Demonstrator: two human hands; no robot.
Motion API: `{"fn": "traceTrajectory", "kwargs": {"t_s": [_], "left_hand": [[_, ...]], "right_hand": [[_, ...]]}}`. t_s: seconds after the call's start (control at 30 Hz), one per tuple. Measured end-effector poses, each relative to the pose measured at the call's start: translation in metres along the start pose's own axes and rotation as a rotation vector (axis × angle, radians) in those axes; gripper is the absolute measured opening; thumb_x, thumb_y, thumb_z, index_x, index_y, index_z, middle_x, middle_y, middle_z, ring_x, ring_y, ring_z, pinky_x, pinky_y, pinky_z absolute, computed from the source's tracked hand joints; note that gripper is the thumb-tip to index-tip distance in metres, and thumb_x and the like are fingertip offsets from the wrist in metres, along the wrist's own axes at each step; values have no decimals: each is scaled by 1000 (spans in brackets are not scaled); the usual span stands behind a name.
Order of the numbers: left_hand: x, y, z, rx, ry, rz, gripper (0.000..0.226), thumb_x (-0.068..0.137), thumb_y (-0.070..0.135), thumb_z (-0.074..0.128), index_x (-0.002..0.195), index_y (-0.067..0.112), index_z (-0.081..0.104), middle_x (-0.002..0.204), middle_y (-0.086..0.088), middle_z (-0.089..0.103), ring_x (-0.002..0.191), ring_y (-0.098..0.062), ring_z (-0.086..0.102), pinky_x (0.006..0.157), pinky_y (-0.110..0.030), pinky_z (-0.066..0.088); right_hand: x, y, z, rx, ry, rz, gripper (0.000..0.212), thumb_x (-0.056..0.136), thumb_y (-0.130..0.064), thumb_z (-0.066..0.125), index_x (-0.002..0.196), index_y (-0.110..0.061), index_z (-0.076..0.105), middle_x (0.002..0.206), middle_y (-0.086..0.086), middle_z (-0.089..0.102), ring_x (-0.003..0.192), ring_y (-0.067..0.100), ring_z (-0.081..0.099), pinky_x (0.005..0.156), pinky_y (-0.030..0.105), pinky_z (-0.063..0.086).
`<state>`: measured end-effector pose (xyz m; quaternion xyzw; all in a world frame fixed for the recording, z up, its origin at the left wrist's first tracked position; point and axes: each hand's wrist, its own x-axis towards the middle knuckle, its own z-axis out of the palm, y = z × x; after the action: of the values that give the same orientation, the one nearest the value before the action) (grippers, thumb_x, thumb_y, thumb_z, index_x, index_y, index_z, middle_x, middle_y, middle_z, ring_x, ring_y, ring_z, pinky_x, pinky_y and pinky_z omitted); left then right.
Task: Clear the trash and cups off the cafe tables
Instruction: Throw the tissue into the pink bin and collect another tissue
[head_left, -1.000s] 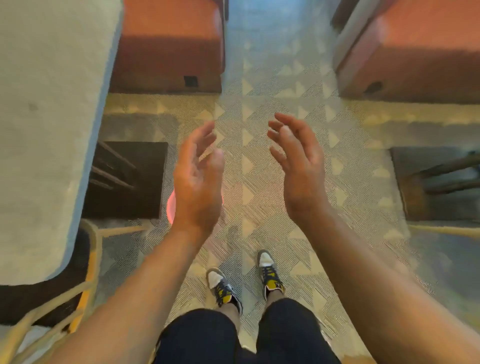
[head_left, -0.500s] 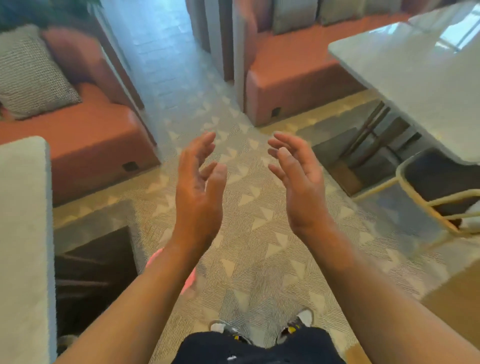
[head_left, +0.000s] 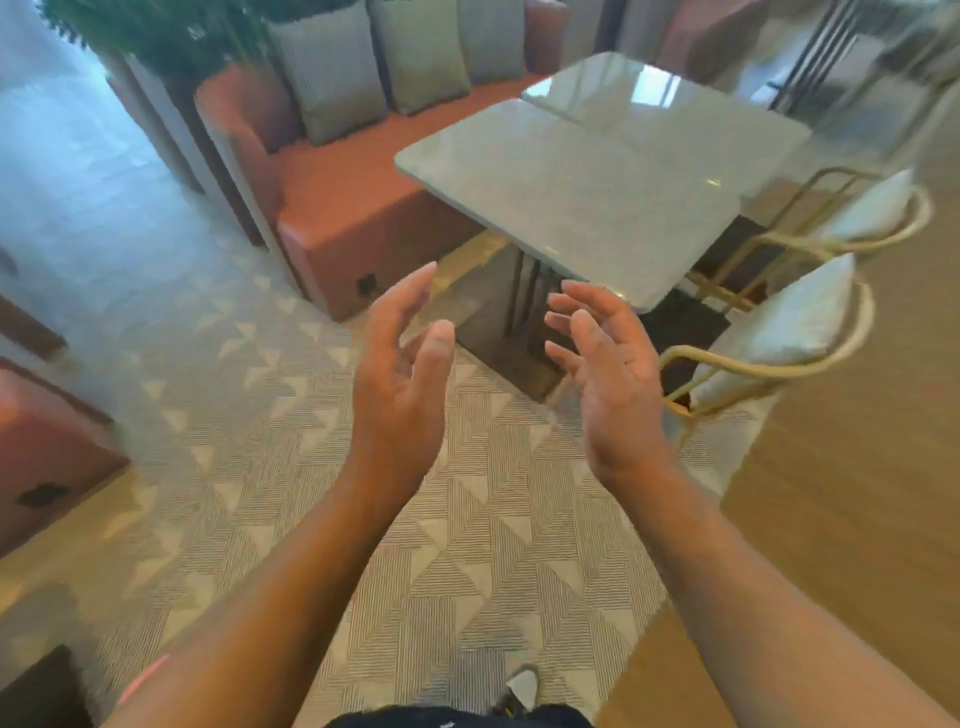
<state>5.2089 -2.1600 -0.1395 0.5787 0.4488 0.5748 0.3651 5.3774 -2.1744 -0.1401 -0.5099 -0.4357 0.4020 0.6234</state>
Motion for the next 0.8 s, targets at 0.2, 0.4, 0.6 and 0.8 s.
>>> {"fn": "traceTrajectory", "kwargs": {"t_s": [0.2, 0.4, 0.6, 0.8], "left_hand": [[29, 4, 124, -80, -171, -6, 45, 104, 19, 51, 148, 11, 53, 150, -4, 56, 142, -11, 52, 105, -12, 44], [55, 3, 226, -166, -385, -11, 38, 103, 22, 51, 140, 28, 54, 145, 0, 56, 136, -6, 53, 102, -11, 43], [95, -6, 343, -235, -555, -6, 37, 103, 21, 51, 139, 28, 54, 143, 8, 56, 138, -6, 53, 100, -9, 44], [136, -3, 448, -314, -733, -3, 39, 101, 21, 52, 140, 27, 54, 144, 2, 58, 136, -6, 54, 100, -9, 44]], "right_hand": [[45, -13, -112, -28, 163, -20, 27, 99, -41, 58, 122, -34, 70, 125, -2, 72, 120, 18, 68, 103, 43, 56], [78, -11, -194, -38, 311, -56, 38, 93, -51, 60, 124, -32, 69, 122, -10, 74, 121, 12, 67, 99, 37, 56], [133, -8, -278, -19, 497, -101, 32, 90, -49, 62, 118, -35, 72, 117, -11, 74, 122, 15, 64, 98, 37, 50], [190, -15, -351, -19, 670, -127, 36, 89, -47, 64, 118, -28, 71, 116, -6, 73, 118, 19, 64, 98, 43, 50]]}}
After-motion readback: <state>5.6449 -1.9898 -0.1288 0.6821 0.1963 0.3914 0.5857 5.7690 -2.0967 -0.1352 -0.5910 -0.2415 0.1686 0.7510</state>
